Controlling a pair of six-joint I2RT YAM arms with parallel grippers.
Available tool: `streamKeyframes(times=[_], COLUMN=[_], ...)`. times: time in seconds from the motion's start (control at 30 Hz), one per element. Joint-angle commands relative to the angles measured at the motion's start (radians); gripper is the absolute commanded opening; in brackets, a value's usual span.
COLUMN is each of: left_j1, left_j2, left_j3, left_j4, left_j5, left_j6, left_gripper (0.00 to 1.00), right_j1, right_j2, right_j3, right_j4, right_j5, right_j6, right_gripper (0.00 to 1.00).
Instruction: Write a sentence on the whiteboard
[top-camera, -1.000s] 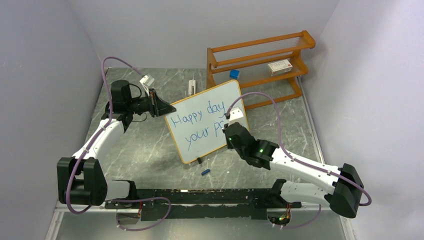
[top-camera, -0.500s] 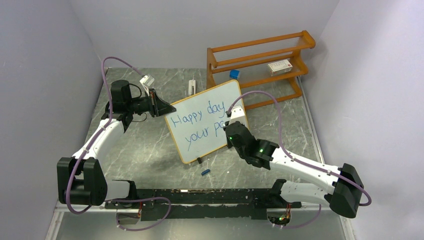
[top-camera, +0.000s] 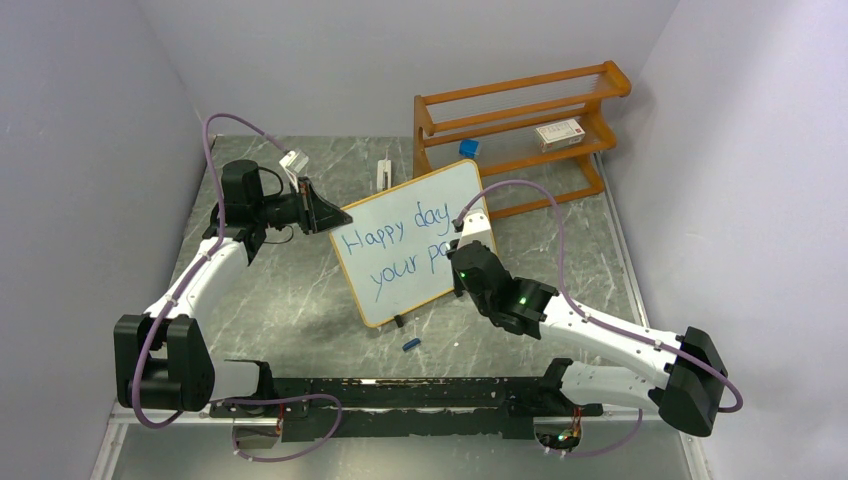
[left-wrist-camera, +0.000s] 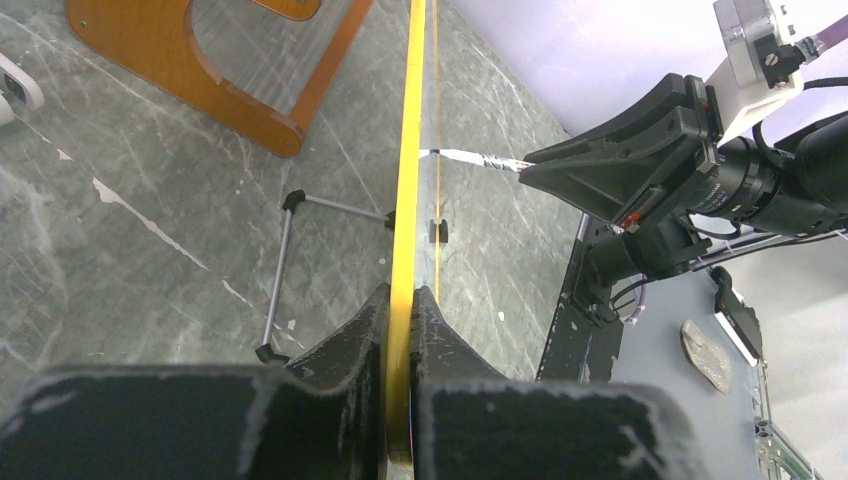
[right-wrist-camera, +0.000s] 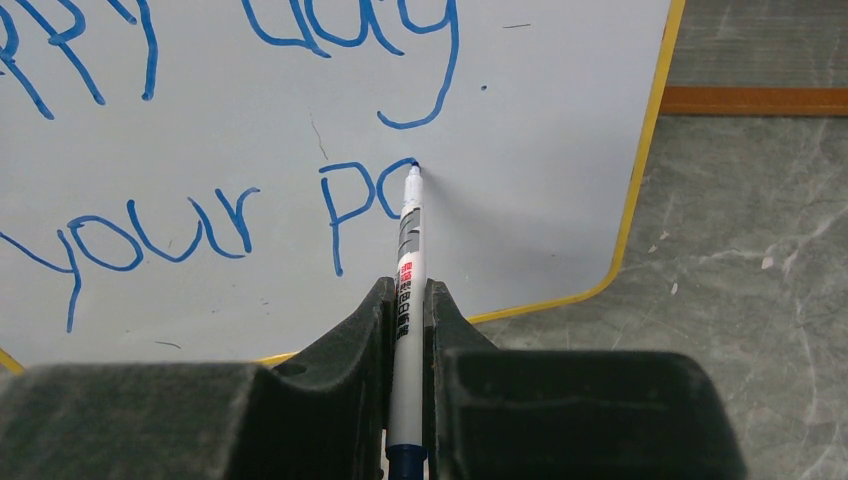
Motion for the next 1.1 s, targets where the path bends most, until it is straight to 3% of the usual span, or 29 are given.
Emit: streamKeyframes(times=[0.0, 0.4, 1.07], left_j1=[-0.02, -0.02, -0.02], left_j2=[0.026, 0.027, 0.025], left_j3=[-0.004, -0.002, -0.001], left_j4=[-0.058, -0.058, -0.065], left_j5=[-0.039, -0.039, -0.045], left_j6=[0.049, 0.049, 0.056], left_gripper=[0.05, 0.05, 0.05], right_j1=[-0.008, -0.008, -0.011], right_j2=[0.001, -0.006, -0.047], right_j3=[-0.004, -0.027, -0.046], right_j4=[-0.008, -0.077, -0.069], right_j5=[0.003, -0.047, 0.029], right_j6=[0.009, 0.054, 0.068], right_gripper=[0.0, 0.0, 0.0])
